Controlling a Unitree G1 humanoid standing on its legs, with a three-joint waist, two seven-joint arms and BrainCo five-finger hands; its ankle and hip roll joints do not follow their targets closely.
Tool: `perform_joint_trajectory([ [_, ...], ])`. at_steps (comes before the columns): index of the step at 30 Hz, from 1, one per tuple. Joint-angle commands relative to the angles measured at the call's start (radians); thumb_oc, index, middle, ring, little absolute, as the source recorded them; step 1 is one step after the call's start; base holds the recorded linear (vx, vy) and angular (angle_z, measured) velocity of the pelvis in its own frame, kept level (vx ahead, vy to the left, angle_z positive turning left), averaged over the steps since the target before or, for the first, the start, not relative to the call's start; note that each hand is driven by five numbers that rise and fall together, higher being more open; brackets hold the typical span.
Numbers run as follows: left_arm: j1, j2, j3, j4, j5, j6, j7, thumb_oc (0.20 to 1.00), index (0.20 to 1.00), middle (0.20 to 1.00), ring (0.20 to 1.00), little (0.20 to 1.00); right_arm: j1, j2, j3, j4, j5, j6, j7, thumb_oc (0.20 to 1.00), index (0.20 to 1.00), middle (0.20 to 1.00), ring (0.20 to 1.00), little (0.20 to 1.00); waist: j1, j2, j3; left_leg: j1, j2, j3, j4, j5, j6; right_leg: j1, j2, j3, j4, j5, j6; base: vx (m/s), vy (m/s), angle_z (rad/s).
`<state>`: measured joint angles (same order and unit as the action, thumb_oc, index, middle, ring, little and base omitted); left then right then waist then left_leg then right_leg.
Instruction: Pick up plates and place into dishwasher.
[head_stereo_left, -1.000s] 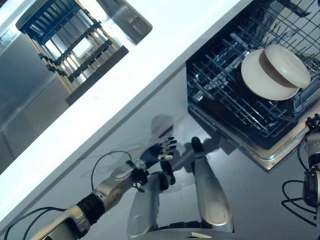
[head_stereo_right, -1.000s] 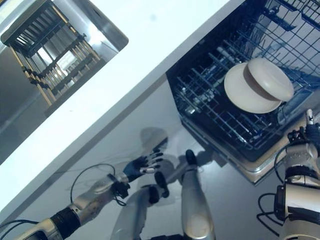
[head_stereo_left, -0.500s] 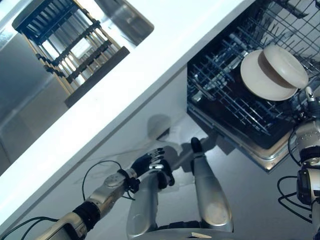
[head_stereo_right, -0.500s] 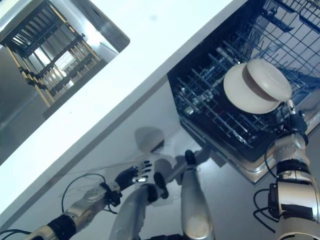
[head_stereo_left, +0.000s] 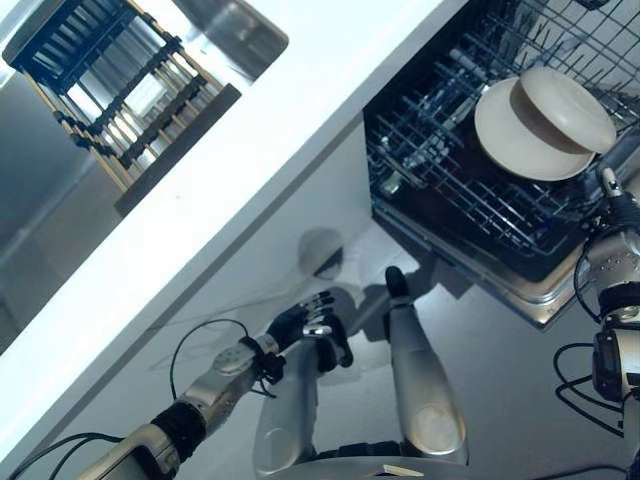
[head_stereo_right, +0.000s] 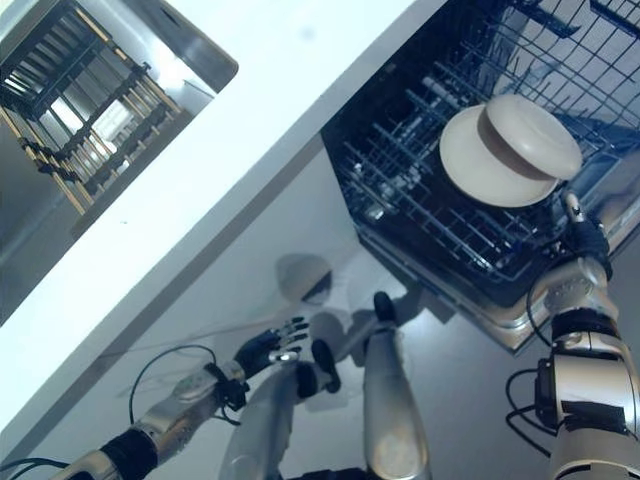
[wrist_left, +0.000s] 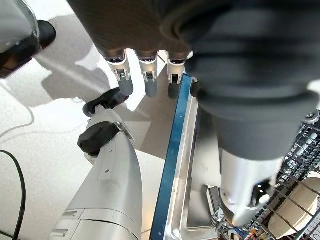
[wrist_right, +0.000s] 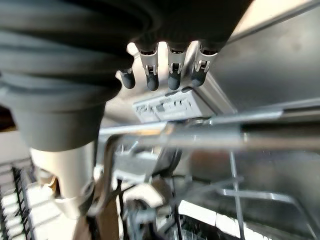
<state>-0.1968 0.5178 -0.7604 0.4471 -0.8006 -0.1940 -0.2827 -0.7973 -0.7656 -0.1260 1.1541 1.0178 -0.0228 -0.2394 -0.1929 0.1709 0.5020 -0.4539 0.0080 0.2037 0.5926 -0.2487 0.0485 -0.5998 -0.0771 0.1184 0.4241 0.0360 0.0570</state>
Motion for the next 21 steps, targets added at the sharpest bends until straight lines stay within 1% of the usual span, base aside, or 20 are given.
perform_joint_trajectory([
  [1, 0.090, -0.002, 0.004, -0.132, -0.002, -0.032, 0.009, 1.000, 1.000, 1.000, 1.000, 1.000, -0.043, -0.059, 0.010, 0.047, 0.014, -0.049, 0.008, 1.000, 1.000, 1.000, 1.000, 1.000, 0.039, 0.016, -0.051, -0.092, 0.024, -0.122, 0.026, 0.065, -0.027, 0.024, -0.013, -0.049, 0.075, -0.078, -0.052, 0.00, 0.000, 0.00],
  [7, 0.089, 0.013, 0.007, -0.184, -0.010, -0.014, 0.019, 1.000, 1.000, 1.000, 1.000, 1.000, -0.083, -0.086, 0.035, 0.064, 0.037, -0.037, 0.129, 1.000, 1.000, 1.000, 1.000, 1.000, 0.057, 0.030, -0.061, -0.120, 0.022, -0.131, 0.044, 0.062, -0.029, 0.005, -0.014, -0.056, 0.093, -0.090, -0.056, -0.01, -0.019, 0.01],
  [12, 0.082, 0.030, 0.020, -0.216, -0.017, 0.002, 0.017, 1.000, 1.000, 1.000, 1.000, 1.000, -0.092, -0.086, 0.052, 0.068, 0.014, -0.029, 0.166, 1.000, 1.000, 1.000, 1.000, 1.000, 0.077, 0.029, -0.070, -0.146, 0.020, -0.140, 0.052, 0.066, -0.030, -0.009, -0.011, -0.069, 0.099, -0.092, -0.057, 0.00, -0.039, 0.07],
  [16, 0.082, 0.045, 0.020, -0.234, -0.018, -0.002, 0.018, 1.000, 1.000, 1.000, 1.000, 1.000, -0.103, -0.083, 0.073, 0.070, -0.005, -0.024, 0.212, 1.000, 1.000, 1.000, 1.000, 1.000, 0.091, 0.027, -0.074, -0.159, 0.022, -0.149, 0.048, 0.074, -0.032, -0.016, -0.008, -0.081, 0.103, -0.093, -0.060, 0.00, -0.035, 0.09],
  [21, 0.078, 0.061, 0.039, -0.255, -0.007, 0.009, 0.017, 1.000, 1.000, 1.000, 1.000, 1.000, -0.111, -0.064, 0.091, 0.045, 0.003, -0.030, 0.253, 1.000, 1.000, 1.000, 1.000, 1.000, 0.112, 0.018, -0.076, -0.168, 0.029, -0.162, 0.033, 0.093, -0.036, -0.016, -0.004, -0.099, 0.100, -0.095, -0.064, -0.02, -0.044, 0.06],
])
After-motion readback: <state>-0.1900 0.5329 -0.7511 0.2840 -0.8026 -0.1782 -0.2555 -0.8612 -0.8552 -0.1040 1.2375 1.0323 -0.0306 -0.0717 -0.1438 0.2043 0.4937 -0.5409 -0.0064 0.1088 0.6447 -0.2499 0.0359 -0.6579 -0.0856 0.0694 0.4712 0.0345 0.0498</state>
